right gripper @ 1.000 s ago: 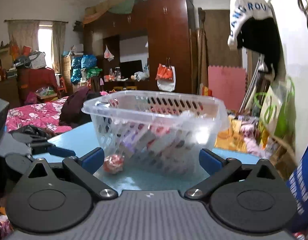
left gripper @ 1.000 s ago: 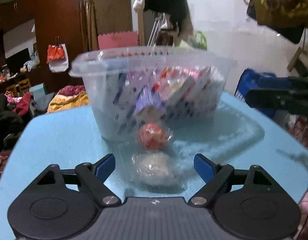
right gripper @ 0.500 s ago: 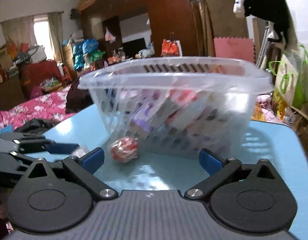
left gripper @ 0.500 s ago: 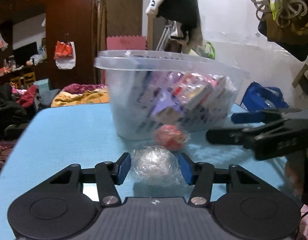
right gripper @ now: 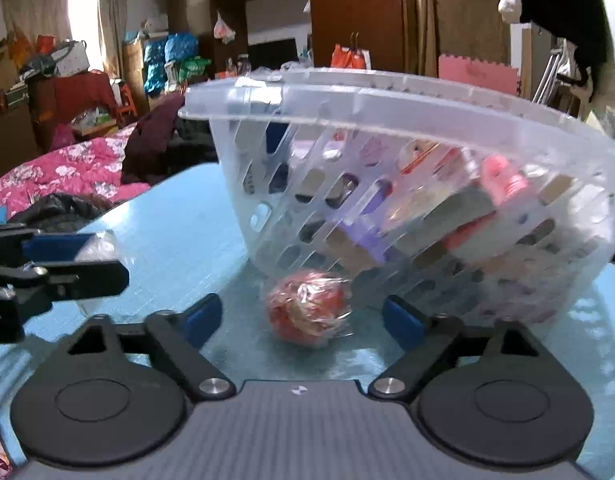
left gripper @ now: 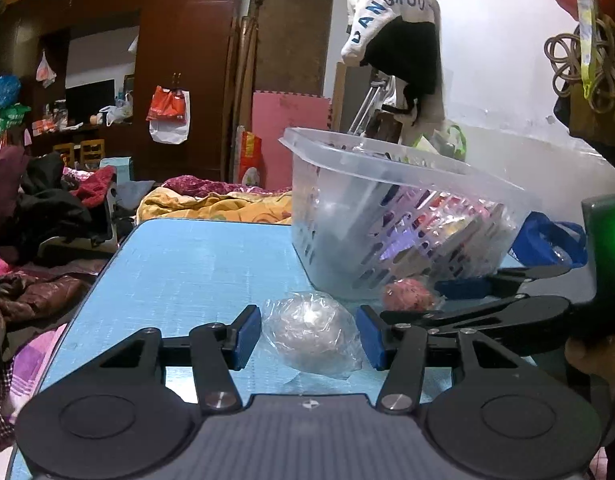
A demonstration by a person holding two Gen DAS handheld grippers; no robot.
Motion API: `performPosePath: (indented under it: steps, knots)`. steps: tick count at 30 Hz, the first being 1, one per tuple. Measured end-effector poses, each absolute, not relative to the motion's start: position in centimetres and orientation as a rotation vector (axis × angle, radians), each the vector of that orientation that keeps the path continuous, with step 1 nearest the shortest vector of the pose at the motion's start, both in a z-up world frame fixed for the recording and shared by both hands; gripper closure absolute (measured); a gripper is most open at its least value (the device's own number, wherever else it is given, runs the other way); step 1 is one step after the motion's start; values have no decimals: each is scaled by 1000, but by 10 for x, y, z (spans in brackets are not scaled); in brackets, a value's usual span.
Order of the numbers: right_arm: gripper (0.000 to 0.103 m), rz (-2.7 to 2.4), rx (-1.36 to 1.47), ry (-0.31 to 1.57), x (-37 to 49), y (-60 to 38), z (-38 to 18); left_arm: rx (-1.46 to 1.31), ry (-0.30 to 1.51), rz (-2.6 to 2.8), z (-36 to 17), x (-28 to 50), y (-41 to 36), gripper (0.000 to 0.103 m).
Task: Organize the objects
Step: 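Grasp the red-wrapped ball with the right gripper while the left carries its ball, drop both into basket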
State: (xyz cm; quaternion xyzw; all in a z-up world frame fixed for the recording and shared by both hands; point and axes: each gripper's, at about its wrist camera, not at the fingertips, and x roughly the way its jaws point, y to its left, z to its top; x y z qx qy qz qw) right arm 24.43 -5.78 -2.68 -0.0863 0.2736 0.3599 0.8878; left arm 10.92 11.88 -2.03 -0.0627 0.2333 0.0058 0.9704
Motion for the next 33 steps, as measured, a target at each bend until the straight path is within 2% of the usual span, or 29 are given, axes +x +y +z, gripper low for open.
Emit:
performPosePath:
  steps: [1,3,15,18,23,27,30,32,33]
  knots:
    - [29,746,-180,568,244,-59,-27,-129,472,11,-21,109,120,46]
    - [52,737,-201,562,242,-61,-26,-132,475,7,-23,108,121,46]
    - [54,804,-88,431,198,-147,-8,-168,442,-83,-25,102,109,46]
    - [54,808,-42,342,184,-173,20,-195,389,-119,-3,101,98,46]
    - [54,751,-56,189,197,-171,95,-166,316,-185,72,135,76,46]
    - [53,727,-74,213,240,-146,124,-135,350,-139,111,188,66,46]
    - [51,752,-58,288,274,-134,120,-151,402,-87,116,222,68,46]
    - [49,740,-57,305,286,-129,112,-152,439,-64,111,241,70,46]
    - [42,739,-63,305,290,-127,107,-161,453,-55,107,247,72,42]
